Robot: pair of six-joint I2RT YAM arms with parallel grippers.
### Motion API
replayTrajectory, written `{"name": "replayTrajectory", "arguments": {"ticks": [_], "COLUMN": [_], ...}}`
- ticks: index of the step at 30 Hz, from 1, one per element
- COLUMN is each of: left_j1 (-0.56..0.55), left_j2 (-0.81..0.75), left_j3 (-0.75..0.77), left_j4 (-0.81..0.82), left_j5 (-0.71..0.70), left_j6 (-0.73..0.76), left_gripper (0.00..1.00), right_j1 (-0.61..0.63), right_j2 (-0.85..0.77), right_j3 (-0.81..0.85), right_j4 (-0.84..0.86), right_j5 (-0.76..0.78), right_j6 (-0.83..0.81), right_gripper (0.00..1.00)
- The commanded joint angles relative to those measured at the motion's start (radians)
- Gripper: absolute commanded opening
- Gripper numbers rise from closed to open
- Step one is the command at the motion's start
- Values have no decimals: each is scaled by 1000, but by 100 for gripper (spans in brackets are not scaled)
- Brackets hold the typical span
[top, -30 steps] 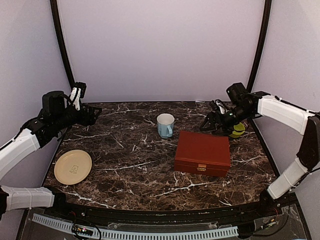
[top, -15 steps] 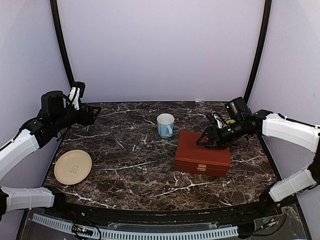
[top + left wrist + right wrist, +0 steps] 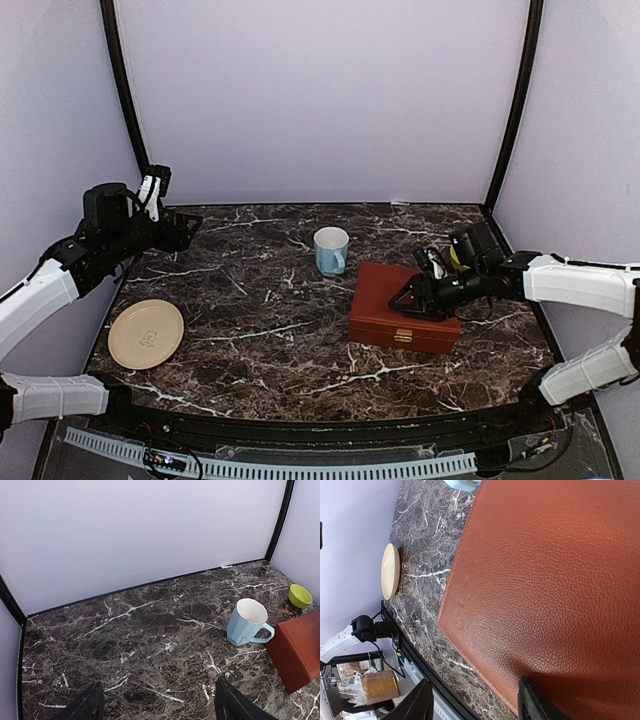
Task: Organize the mixed jewelry
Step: Close the box lid on the jewelry box.
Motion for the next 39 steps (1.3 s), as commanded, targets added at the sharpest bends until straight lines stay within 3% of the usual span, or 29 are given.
{"name": "replayTrajectory", "arguments": {"ticks": [1, 19, 22, 28, 33, 39], "left_j1": [7, 7, 7, 7, 7, 8], "left_j2": [-21, -23, -27, -22, 22, 280], "left_j3": [-13, -13, -14, 2, 6, 17], "left_j4": [33, 33, 33, 19, 61, 236], "left_j5": [-4, -11, -19, -28, -3, 47], "left_j6": [11, 34, 9, -107, -145, -187], "left_gripper": [78, 78, 78, 80, 85, 86], "right_j1": [10, 10, 10, 10, 9, -23], "right_j2": [-3, -32, -72, -115, -60, 146], "right_j3": [-44, -92, -61, 70, 191, 402], "right_j4": [50, 42, 59, 48, 105, 203], "right_j5": [21, 81, 95, 150, 258, 410], "right_j6": [27, 38, 12, -98, -191, -214], "right_gripper": [57, 56, 62, 89, 94, 95]}}
